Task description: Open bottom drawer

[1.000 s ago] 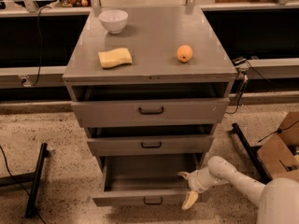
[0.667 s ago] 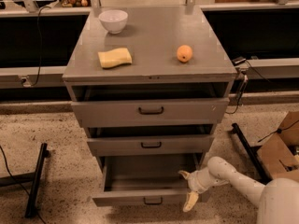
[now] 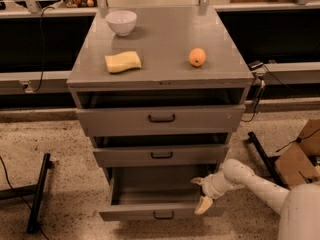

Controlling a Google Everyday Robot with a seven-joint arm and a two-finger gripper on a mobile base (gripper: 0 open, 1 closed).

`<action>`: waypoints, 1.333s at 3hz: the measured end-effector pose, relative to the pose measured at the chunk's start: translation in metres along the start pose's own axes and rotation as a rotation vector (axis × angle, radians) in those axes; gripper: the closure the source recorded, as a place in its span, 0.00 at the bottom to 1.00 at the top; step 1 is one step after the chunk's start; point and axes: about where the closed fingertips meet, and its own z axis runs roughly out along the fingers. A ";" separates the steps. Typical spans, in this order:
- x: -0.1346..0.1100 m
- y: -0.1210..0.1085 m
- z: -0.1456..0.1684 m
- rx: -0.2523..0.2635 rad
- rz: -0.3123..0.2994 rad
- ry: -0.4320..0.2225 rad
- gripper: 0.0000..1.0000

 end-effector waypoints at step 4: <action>0.029 -0.071 0.031 0.143 0.089 -0.033 1.00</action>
Offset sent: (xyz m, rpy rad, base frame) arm 0.0798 -0.0223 0.0004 0.0230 -0.1556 -0.1761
